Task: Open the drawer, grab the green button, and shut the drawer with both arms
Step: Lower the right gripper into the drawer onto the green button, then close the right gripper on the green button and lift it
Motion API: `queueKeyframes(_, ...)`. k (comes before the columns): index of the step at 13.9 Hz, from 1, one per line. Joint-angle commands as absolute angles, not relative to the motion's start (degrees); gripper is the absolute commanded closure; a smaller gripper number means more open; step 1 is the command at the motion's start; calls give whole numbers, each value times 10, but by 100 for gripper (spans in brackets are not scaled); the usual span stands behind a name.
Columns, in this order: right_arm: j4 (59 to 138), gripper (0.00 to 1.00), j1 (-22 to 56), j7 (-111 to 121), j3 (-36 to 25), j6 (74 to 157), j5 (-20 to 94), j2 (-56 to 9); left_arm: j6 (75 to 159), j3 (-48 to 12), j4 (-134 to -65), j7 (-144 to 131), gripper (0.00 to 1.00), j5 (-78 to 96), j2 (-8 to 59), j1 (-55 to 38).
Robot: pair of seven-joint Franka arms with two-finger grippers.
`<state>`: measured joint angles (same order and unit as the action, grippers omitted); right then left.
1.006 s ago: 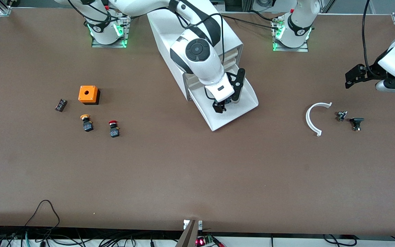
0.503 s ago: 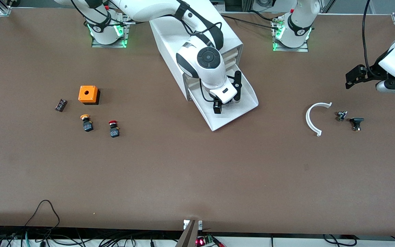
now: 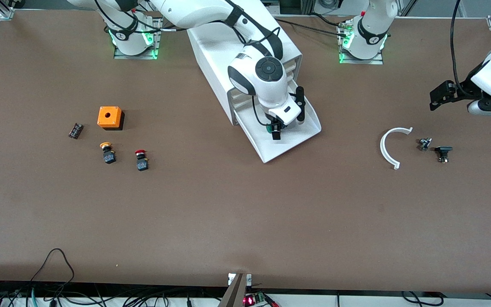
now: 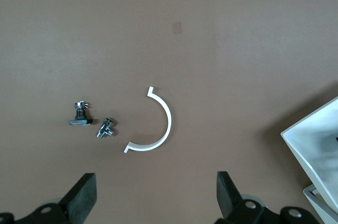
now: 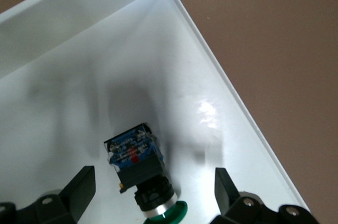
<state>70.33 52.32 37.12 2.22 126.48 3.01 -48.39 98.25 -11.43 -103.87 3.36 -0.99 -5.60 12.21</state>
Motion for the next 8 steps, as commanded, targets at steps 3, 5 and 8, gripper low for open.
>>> queueKeyframes(3, 686, 0, 548, 383, 3, 1259, 15, -506, 970, -114, -1021, 27, 0, -22, -48, 120)
queueKeyframes(5, 686, 0, 551, 383, 3, 1259, 3, -509, 970, -114, -1021, 28, 0, -22, -48, 120)
queueKeyframes(8, 685, 15, 554, 382, 3, 1259, -4, -509, 970, -114, -1021, 28, 0, -22, -47, 120)
